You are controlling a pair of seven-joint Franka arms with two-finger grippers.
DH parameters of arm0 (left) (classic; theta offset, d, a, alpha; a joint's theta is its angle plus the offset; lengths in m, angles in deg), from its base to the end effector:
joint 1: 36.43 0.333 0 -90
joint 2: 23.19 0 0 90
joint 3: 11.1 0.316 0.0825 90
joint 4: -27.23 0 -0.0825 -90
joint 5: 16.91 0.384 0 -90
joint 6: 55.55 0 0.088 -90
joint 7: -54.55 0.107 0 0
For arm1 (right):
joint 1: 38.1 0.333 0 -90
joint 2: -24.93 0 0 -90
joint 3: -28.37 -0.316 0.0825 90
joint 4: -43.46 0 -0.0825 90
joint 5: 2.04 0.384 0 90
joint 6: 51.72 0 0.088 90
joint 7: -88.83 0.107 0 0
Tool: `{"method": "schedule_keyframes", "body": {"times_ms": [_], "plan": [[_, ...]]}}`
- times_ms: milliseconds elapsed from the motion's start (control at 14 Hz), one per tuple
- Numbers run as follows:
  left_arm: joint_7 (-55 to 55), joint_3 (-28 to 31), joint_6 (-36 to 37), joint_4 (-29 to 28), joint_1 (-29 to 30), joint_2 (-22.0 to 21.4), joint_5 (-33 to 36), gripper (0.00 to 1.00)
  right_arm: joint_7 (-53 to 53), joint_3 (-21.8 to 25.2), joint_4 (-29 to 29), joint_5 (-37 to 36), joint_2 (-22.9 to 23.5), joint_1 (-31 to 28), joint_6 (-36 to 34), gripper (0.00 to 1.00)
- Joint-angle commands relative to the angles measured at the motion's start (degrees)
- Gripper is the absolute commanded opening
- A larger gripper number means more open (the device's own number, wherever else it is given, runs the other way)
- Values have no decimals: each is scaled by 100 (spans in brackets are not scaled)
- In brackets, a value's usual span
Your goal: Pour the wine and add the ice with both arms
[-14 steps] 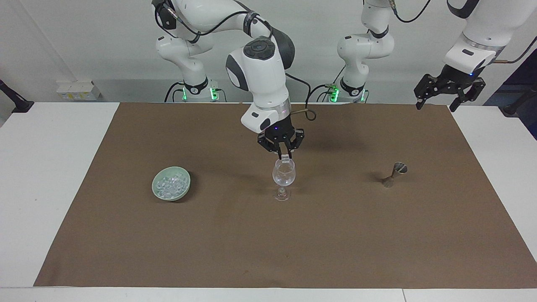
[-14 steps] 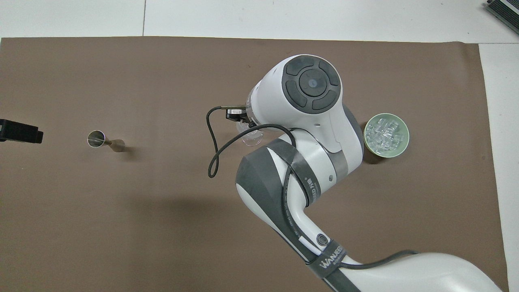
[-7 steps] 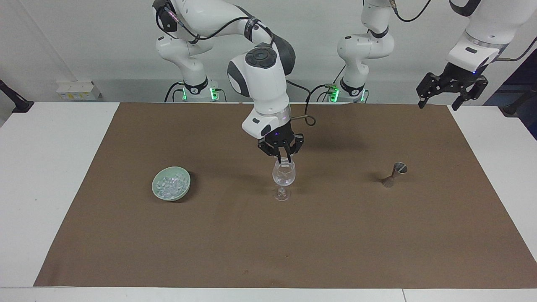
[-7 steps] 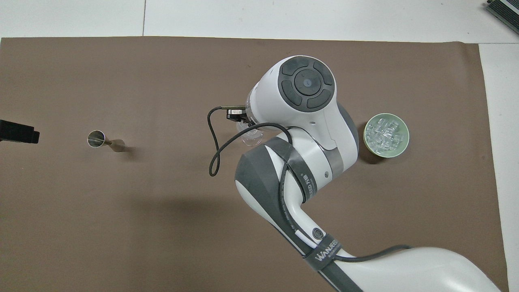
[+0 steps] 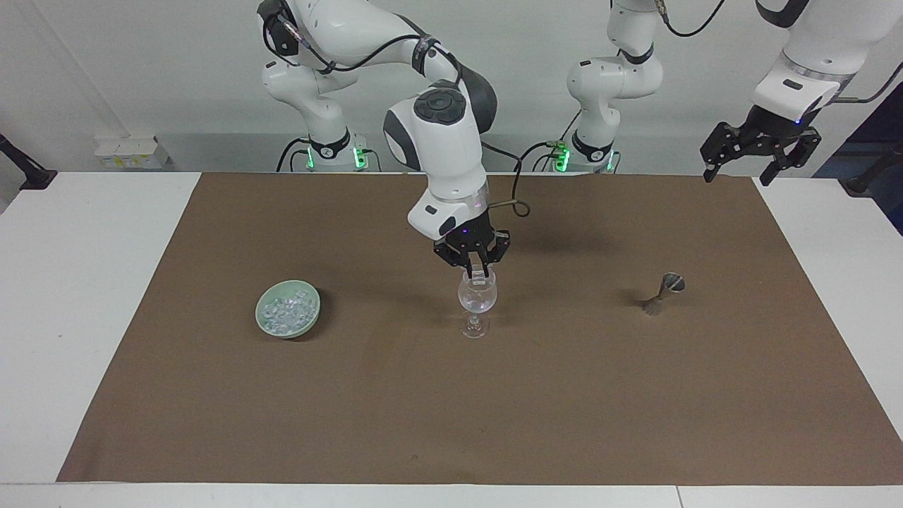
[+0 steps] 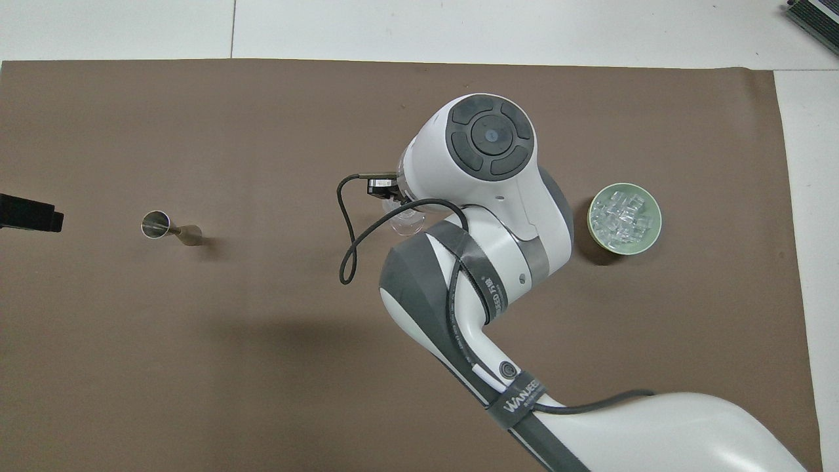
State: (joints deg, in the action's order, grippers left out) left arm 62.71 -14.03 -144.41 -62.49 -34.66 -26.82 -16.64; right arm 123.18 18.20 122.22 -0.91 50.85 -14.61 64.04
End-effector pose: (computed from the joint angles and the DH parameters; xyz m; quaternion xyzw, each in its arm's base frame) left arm 0.5328 -0.0113 0.6594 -0.9964 0.0811 -0.0238 0.0054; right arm 0.6039 0.3749 0.4796 -0.9937 0.0219 -0.0566 0.0946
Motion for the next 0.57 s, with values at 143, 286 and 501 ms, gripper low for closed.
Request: {"method": "schedule_keyframes", "body": {"times_ms": [143, 286, 501], "plan": [[54, 20, 264, -10, -1, -93, -71, 100, 37, -29, 87, -69, -26, -28, 105, 17], [54, 20, 273, -1, -1, -93, -71, 100, 37, -29, 86, -61, -26, -28, 105, 25], [54, 12, 264, -1, -1, -102, -71, 100, 37, -29, 78, -69, -26, -28, 97, 32]]}}
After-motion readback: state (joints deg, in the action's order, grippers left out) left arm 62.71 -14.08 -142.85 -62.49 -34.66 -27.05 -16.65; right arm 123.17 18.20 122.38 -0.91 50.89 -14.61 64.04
